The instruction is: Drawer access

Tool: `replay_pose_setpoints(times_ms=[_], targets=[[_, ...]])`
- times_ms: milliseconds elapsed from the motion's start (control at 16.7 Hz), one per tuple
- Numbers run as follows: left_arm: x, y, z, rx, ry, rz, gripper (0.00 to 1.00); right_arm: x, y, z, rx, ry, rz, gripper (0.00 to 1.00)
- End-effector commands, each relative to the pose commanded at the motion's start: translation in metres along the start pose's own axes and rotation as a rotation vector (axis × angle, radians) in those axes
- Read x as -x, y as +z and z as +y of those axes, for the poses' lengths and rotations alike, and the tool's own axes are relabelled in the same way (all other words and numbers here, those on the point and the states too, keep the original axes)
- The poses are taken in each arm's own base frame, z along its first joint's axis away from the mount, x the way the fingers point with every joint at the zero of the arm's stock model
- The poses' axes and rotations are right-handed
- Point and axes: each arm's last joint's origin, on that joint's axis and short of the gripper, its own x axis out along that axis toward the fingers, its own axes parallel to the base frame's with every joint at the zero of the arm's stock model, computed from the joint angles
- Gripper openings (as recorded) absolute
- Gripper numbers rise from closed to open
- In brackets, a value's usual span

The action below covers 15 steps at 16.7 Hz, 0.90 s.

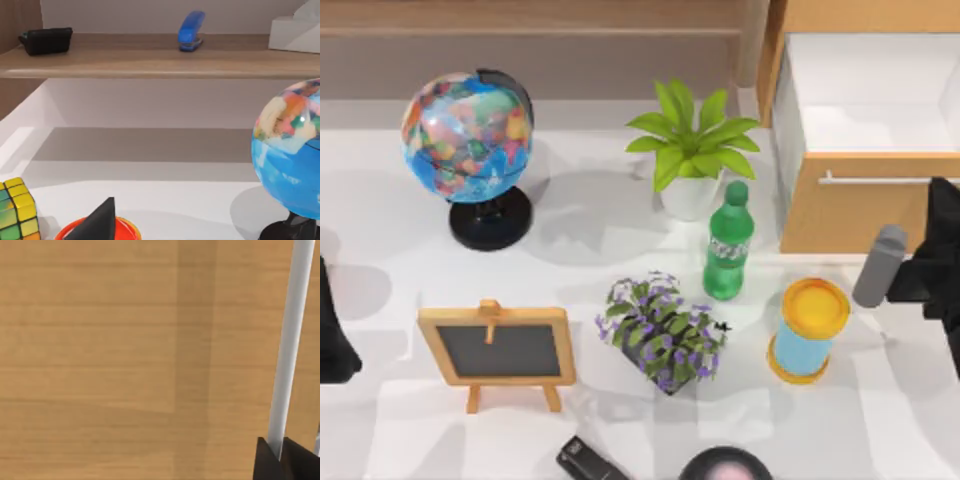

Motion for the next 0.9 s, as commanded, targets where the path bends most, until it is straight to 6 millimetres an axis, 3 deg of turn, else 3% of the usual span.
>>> replay_pose_setpoints(times_ms=[540,900], targets=[[0.0,0.0,0.0,0.0,0.0,0.0,1.0,0.0,0.0,0.0,0.0,0.0,0.0,0.98],[0.0,0.0,0.0,0.0,0.0,0.0,1.0,0.0,0.0,0.0,0.0,0.0,0.0,1.0]])
